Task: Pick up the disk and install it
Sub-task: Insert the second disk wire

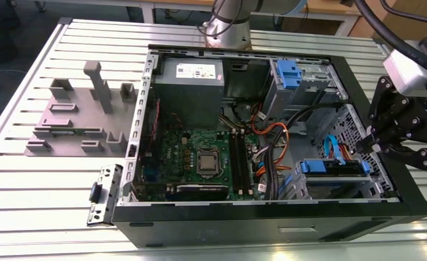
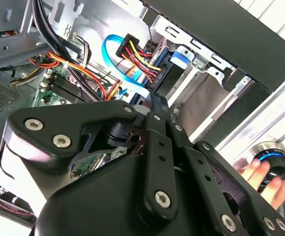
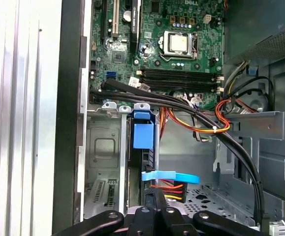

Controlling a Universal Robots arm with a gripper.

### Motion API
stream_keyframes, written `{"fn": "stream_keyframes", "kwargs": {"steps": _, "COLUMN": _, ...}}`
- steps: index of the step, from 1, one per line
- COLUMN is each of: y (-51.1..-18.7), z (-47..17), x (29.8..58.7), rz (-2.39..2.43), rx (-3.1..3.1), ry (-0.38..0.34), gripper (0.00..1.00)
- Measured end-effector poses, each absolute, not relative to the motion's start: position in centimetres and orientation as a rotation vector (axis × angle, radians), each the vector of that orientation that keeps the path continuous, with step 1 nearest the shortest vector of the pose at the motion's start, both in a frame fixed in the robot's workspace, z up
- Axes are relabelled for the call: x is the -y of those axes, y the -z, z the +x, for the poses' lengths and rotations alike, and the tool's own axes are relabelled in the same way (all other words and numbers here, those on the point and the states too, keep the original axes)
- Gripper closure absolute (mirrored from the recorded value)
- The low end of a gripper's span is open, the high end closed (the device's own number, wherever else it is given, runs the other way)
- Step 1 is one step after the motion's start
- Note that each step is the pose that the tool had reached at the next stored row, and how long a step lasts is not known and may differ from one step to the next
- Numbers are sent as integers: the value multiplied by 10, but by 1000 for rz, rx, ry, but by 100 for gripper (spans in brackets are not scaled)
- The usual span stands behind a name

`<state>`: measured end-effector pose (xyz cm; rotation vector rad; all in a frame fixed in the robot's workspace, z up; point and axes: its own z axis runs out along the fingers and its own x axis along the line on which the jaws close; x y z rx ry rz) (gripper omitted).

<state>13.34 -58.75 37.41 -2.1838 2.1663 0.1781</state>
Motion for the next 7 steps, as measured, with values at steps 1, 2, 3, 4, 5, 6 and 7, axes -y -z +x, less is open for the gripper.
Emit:
{"fn": "stream_keyframes", "kwargs": {"steps": 1, "y": -374, "z": 133, "x": 588, "rz": -2184, "rx": -2166, "ry": -178, "gripper": 90}}
{"fn": "stream_keyframes", "kwargs": {"steps": 2, "y": -374, "z": 133, "x": 587, "rz": -2184, "rx": -2166, "ry": -178, "gripper": 90}}
{"fn": "stream_keyframes", "kwargs": {"steps": 3, "y": -374, "z": 133, "x": 587, "rz": -2184, "rx": -2166, "ry": -178, "gripper": 90}}
{"fn": "stream_keyframes", "kwargs": {"steps": 4, "y": -374, "z": 133, "x": 588, "rz": -2184, "rx": -2166, "ry": -178, "gripper": 90}}
{"fn": "stream_keyframes", "kwargs": {"steps": 5, "y": -374, "z": 133, "x": 587, "rz": -2184, "rx": -2166, "ry": -178, "gripper": 90}}
{"fn": "stream_keyframes", "kwargs": {"steps": 6, "y": -374, "z": 133, "x": 587, "rz": -2184, "rx": -2166, "ry": -178, "gripper": 90}}
{"fn": "stream_keyframes", "kwargs": {"steps": 7, "y": -374, "z": 133, "x": 587, "rz": -2184, "rx": -2166, "ry": -178, "gripper": 90}}
